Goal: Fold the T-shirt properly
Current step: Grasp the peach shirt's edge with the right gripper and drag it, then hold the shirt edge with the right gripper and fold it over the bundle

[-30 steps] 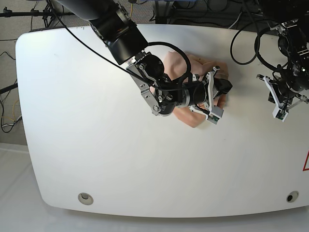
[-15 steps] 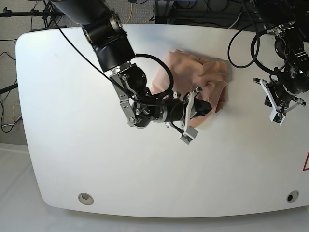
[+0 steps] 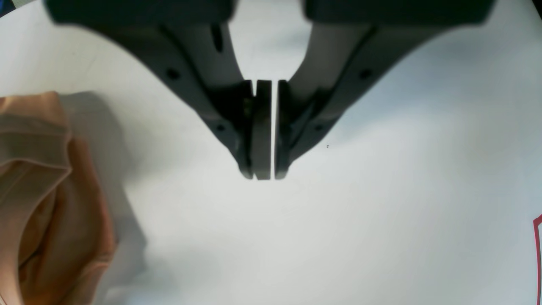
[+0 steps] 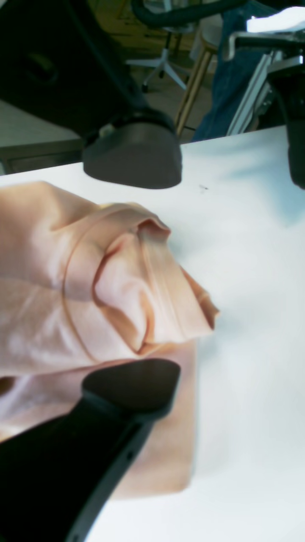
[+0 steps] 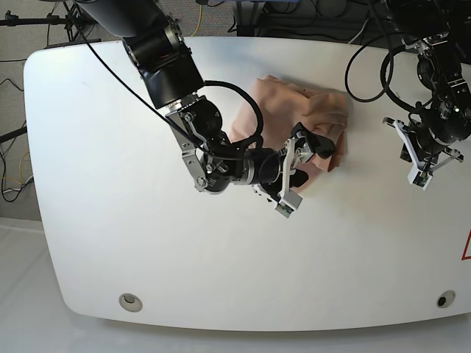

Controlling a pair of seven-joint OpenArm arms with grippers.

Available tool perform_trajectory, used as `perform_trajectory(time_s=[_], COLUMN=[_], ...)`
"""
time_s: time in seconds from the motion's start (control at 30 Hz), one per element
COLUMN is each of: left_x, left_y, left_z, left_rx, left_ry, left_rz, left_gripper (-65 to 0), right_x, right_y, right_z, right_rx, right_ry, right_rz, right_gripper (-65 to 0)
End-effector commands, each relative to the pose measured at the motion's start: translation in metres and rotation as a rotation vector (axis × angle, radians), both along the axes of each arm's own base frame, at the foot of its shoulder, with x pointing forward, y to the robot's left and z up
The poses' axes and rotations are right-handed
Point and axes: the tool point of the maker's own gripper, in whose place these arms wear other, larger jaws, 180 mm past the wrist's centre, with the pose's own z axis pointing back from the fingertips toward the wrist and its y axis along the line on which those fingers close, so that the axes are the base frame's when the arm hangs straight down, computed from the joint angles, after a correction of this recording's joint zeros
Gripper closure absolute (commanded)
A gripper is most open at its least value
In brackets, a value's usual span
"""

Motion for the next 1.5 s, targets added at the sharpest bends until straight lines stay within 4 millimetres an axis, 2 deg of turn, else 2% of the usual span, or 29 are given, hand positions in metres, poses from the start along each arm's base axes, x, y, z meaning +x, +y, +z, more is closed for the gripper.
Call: perform_trajectory(time_s=[0.0, 0.13, 0.17, 0.33, 0.63, 0.87, 1.23, 1.47], left_x=[0.007, 0.007, 0.007, 0.007, 0.007, 0.006, 0.006, 0.007], left_y=[0.003, 0.004, 0.004, 0.004, 0.005, 0.006, 0.006, 0.005], left_z=[0.012, 0.012, 0.012, 0.012, 0.013, 0.013, 0.013, 0.012], left_rx=[0.013, 0.013, 0.013, 0.013, 0.016, 0.018, 0.018, 0.017], left_ry=[-0.042, -0.043, -0.041, -0.041, -0.042, -0.040, -0.040, -0.040], left_rz=[-0.005, -0.003, -0.003, -0.003, -0.002, 0.001, 0.001, -0.001], left_gripper=[0.0, 0.0, 0.0, 0.0, 0.0, 0.0, 0.0, 0.0], right_x=[0.013, 0.018, 0.019, 0.021, 0.032, 0.032, 0.020, 0.014], right_y=[0.008, 0.008, 0.010, 0.017, 0.022, 0.021, 0.021, 0.019], right_z=[0.025, 0.013, 0.013, -0.013, -0.016, -0.016, -0.029, -0.049], right_rx=[0.073, 0.036, 0.028, -0.071, -0.085, -0.087, -0.090, -0.099], right_ry=[-0.051, -0.047, -0.050, -0.032, -0.074, -0.074, -0.041, 0.017], right_rz=[-0.019, -0.030, -0.028, -0.011, -0.036, -0.036, -0.034, -0.046], right_gripper=[-52.8, -48.1, -47.7, -47.6, -47.7, -47.1, -47.1, -47.1])
